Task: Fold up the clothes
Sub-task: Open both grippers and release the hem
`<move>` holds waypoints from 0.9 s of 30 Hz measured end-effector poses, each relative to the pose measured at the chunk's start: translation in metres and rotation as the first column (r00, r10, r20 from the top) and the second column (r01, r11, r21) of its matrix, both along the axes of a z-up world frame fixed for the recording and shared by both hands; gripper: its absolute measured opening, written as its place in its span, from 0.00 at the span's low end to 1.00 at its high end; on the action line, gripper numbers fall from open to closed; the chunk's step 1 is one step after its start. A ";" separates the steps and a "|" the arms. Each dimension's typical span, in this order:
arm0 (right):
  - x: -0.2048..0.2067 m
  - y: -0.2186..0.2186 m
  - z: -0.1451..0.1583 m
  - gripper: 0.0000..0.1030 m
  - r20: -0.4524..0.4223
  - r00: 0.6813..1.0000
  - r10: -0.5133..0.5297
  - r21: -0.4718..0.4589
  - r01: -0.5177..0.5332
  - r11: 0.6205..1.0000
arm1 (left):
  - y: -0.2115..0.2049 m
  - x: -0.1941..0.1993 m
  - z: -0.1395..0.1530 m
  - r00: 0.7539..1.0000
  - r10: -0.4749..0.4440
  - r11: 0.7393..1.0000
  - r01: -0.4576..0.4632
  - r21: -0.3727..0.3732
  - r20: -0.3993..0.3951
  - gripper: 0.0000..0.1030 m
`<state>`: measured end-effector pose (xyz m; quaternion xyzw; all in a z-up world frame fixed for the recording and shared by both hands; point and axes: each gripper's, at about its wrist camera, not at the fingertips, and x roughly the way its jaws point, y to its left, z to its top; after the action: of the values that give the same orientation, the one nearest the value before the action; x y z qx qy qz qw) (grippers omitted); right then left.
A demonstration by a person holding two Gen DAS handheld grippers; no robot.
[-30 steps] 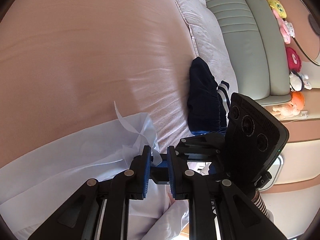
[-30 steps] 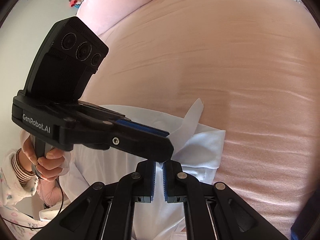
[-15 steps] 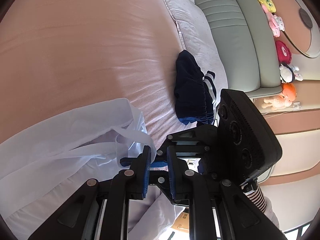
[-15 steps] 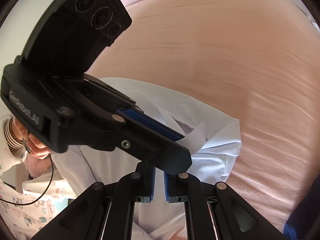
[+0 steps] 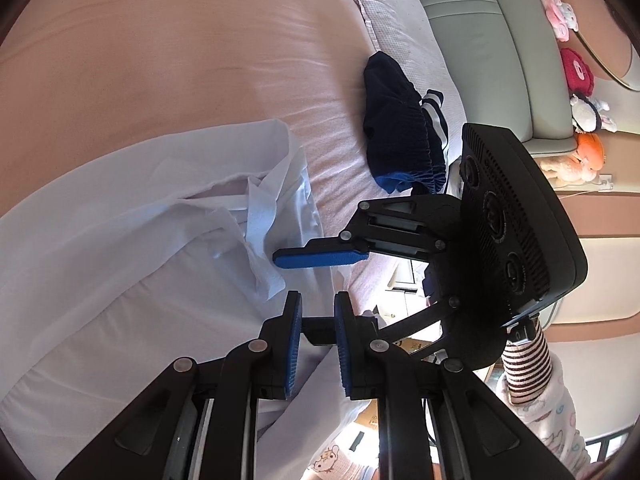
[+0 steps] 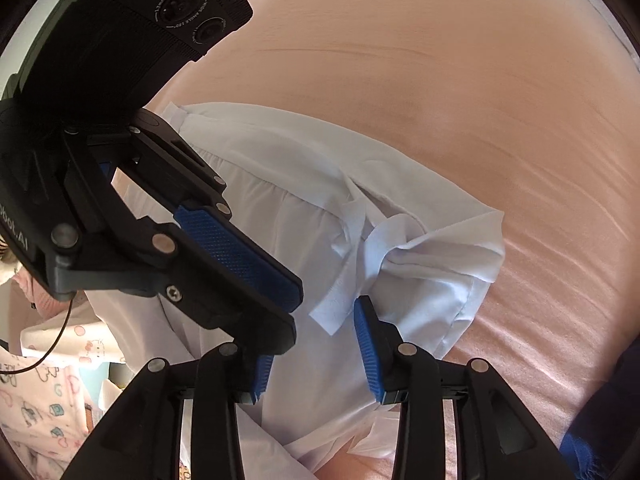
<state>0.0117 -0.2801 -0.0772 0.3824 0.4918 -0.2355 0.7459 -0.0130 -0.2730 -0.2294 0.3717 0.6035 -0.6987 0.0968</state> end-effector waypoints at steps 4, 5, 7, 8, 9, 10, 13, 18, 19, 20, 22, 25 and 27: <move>0.004 -0.004 0.002 0.36 -0.025 0.999 0.021 0.009 -0.021 1.000 | 0.006 0.006 0.003 1.000 0.000 1.000 0.000 -0.016 0.027 0.19; 0.005 -0.005 0.004 0.36 -0.029 0.999 0.017 0.010 -0.017 1.000 | 0.007 0.007 0.004 0.999 0.007 1.000 -0.006 -0.019 0.034 0.24; 0.006 -0.008 0.009 0.36 -0.038 0.999 0.006 0.012 -0.006 1.000 | 0.010 0.010 0.005 0.998 0.022 0.999 -0.020 -0.033 0.059 0.35; 0.006 -0.011 0.011 0.36 -0.038 0.999 -0.003 0.009 0.003 1.000 | 0.011 0.011 0.006 0.997 0.028 0.999 -0.024 -0.045 0.072 0.44; 0.007 -0.014 0.014 0.36 -0.039 0.999 -0.008 0.000 0.008 1.000 | 0.013 0.012 0.007 0.996 0.034 0.998 -0.029 -0.061 0.088 0.50; 0.007 -0.016 0.018 0.36 -0.042 0.999 -0.012 -0.012 0.012 1.000 | 0.014 0.013 0.008 0.994 0.041 0.997 -0.033 -0.076 0.104 0.61; 0.011 -0.024 0.024 0.36 -0.048 0.998 -0.031 -0.026 0.030 0.999 | 0.019 0.018 0.011 0.984 0.068 0.993 -0.051 -0.107 0.164 0.79; 0.018 -0.033 0.034 0.40 -0.069 0.995 -0.068 -0.060 0.064 0.996 | 0.029 0.038 0.018 0.967 0.152 0.976 -0.114 -0.187 0.203 0.79; -0.004 -0.006 0.024 0.43 -0.051 0.995 -0.081 -0.053 0.079 0.995 | 0.031 0.043 0.018 0.966 0.163 0.974 -0.125 -0.189 0.200 0.79; -0.029 0.025 0.011 0.45 -0.031 0.995 -0.096 -0.044 0.094 0.995 | 0.035 0.048 0.018 0.963 0.174 0.972 -0.135 -0.192 0.203 0.79; -0.077 0.070 0.002 0.46 0.018 0.992 -0.128 -0.021 0.128 0.992 | 0.042 0.058 0.019 0.959 0.195 0.968 -0.155 -0.196 0.207 0.79; -0.128 0.127 0.016 0.46 0.087 0.979 -0.182 0.020 0.181 0.983 | 0.057 0.071 0.020 0.945 0.213 0.963 -0.160 -0.216 0.248 0.79; -0.155 0.121 0.011 0.46 0.093 0.971 -0.221 0.046 0.217 0.975 | 0.067 0.078 0.023 0.928 0.224 0.954 -0.147 -0.260 0.297 0.79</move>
<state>-0.1436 -0.1591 -0.0659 0.4585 0.4138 -0.2887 0.7316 0.0651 -0.2057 -0.2064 0.4080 0.5258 -0.6821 0.3031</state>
